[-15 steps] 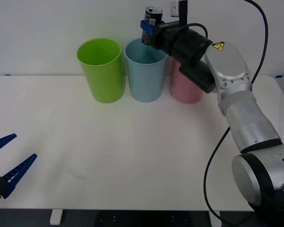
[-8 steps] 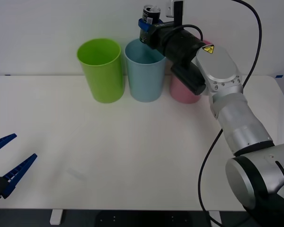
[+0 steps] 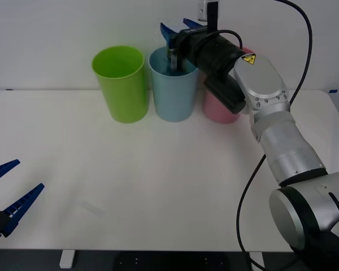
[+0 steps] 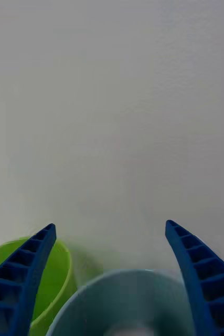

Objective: Grasp the object on the table and drop it into the matching bin: aluminum can to the light blue bin, PET bottle to the pink bin.

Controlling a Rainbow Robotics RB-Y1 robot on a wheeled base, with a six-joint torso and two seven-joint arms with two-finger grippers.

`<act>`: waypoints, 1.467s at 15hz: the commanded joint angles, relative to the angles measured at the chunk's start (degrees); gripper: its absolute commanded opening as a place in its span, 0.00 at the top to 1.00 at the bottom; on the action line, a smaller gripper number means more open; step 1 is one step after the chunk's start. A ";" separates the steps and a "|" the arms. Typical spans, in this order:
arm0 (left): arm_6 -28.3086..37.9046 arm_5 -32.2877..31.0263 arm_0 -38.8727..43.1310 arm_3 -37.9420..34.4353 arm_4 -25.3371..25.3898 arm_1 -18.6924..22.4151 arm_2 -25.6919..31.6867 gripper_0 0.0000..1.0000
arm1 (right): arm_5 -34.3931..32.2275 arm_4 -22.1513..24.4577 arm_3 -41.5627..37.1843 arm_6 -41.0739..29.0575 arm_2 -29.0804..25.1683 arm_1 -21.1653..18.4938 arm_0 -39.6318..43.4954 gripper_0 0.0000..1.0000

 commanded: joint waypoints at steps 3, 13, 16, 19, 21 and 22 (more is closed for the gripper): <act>0.00 0.00 0.00 0.00 0.00 0.00 0.00 0.00 | -0.89 -1.07 -0.04 1.10 0.03 0.00 0.28 0.00; 0.00 0.00 0.00 0.00 0.00 0.00 0.00 0.00 | -7.92 -6.08 -19.46 1.27 5.48 -6.86 15.57 0.00; 0.00 0.00 0.00 0.00 0.00 0.00 0.00 0.00 | -11.96 -7.05 -26.32 1.54 5.39 -10.11 22.08 0.00; 0.00 0.00 0.00 0.00 0.00 0.00 0.00 0.00 | -15.39 -9.07 -32.03 1.80 4.78 -13.71 27.97 0.00; 0.00 0.00 0.00 0.00 0.00 0.00 0.00 0.00 | -17.32 -10.65 -36.25 2.24 3.99 -16.17 32.71 0.00; 0.00 0.00 0.00 0.00 0.00 0.00 0.00 0.00 | -18.47 -11.44 -38.44 2.50 3.28 -17.32 35.44 0.00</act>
